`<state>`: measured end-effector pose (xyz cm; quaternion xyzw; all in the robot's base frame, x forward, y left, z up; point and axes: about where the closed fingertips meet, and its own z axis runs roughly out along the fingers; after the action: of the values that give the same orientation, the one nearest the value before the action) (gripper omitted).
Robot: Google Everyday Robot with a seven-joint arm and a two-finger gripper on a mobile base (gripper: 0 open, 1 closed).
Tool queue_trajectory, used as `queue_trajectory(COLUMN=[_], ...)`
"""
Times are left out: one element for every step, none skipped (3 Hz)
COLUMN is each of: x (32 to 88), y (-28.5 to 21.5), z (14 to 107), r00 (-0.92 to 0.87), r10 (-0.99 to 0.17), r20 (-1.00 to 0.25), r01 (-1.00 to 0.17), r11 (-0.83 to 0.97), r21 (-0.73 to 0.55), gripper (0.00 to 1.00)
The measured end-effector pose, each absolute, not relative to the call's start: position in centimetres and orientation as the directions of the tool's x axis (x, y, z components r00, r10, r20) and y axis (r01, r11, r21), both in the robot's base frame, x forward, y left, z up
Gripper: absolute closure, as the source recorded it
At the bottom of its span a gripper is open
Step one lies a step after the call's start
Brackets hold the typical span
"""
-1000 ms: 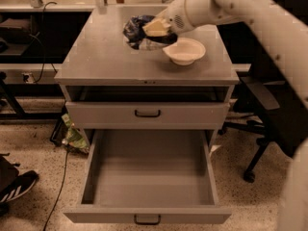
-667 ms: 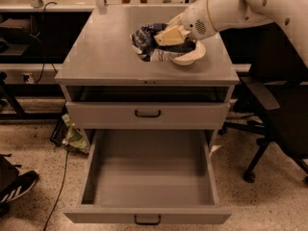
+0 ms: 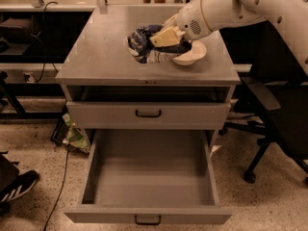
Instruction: Place blue chip bag into middle drawer
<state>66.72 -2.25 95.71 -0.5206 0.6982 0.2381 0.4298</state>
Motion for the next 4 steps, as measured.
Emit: queue_trajectory(x=[63.8, 57.9, 54.8, 53.3], y=[-1.9, -1.5, -1.4, -2.5], z=[95.3, 91.5, 88.3, 82.6], r00=[-0.068, -0.04, -0.006, -0.034], r10=[-0.524, -0.521, -0.524, -0.551], r20=[-0.849, -0.852, -0.852, -0.834], r01=[-0.949, -0.978, -0.99, -0.998], r11=[0.297, 0.195, 0.125, 0.07], r21=[-0.107, -0.073, -0.07, -0.006], gripper=[1.0, 1.0, 1.0, 1.0])
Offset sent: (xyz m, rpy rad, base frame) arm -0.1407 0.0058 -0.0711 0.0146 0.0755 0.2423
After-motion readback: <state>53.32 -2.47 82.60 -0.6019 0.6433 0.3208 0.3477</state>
